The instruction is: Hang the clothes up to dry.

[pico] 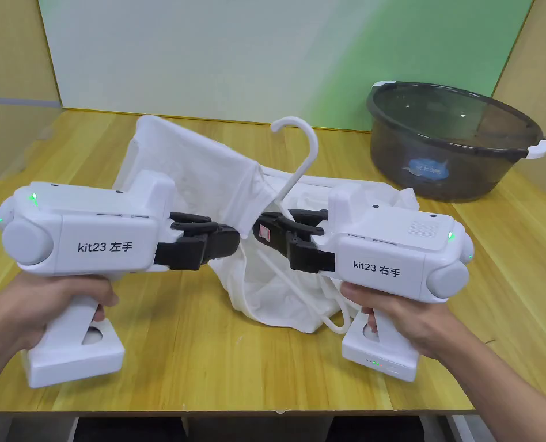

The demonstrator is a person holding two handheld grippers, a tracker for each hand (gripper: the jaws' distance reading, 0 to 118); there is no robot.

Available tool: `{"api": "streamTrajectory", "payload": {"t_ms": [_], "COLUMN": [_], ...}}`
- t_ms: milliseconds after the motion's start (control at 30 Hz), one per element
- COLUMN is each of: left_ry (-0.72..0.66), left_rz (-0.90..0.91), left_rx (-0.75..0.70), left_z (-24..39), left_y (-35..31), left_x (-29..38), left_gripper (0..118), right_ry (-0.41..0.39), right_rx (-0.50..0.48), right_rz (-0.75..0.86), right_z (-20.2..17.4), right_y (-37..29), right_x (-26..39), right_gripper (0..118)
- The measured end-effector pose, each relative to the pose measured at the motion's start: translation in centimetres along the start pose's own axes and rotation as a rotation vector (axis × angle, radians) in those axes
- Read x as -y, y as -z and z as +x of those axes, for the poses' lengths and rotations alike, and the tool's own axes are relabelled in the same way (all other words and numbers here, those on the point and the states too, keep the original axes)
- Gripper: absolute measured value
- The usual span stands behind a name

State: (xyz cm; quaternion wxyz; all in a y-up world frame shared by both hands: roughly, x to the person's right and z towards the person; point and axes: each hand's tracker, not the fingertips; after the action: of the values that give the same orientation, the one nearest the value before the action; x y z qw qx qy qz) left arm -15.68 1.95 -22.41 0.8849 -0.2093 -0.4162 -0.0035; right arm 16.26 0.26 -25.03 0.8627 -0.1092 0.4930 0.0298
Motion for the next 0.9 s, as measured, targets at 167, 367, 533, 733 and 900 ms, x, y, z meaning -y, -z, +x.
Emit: {"api": "streamTrajectory", "payload": {"t_ms": [167,367,533,733,900], "left_ry": [0.088,0.21,0.388,0.649,0.618], "left_rz": [-0.025,-0.033,-0.038,-0.37,-0.53], "left_rx": [0.021,-0.08,-0.068,0.112,0.298], "left_z": [0.1,0.7,1.8,0.8,-0.7], "left_y": [0.1,-3.2,-6.8,-1.6,2.6], "left_x": [-1.0,-2.4,-8.0,-13.0,-12.1], "left_gripper": [1,116,117,113,96], "right_ry": [-0.008,-0.006,-0.03,-0.128,-0.186], "right_rx": [-0.012,-0.054,-0.125,-0.258,-0.345], "right_rz": [0.022,0.009,-0.027,-0.118,-0.178], "right_z": [-0.3,1.1,2.2,2.0,2.6], "right_y": [0.0,-0.9,-1.5,-1.3,-0.4], "right_x": [-0.1,0.0,0.1,-1.6,-3.4], "right_gripper": [5,5,5,5,5]}}
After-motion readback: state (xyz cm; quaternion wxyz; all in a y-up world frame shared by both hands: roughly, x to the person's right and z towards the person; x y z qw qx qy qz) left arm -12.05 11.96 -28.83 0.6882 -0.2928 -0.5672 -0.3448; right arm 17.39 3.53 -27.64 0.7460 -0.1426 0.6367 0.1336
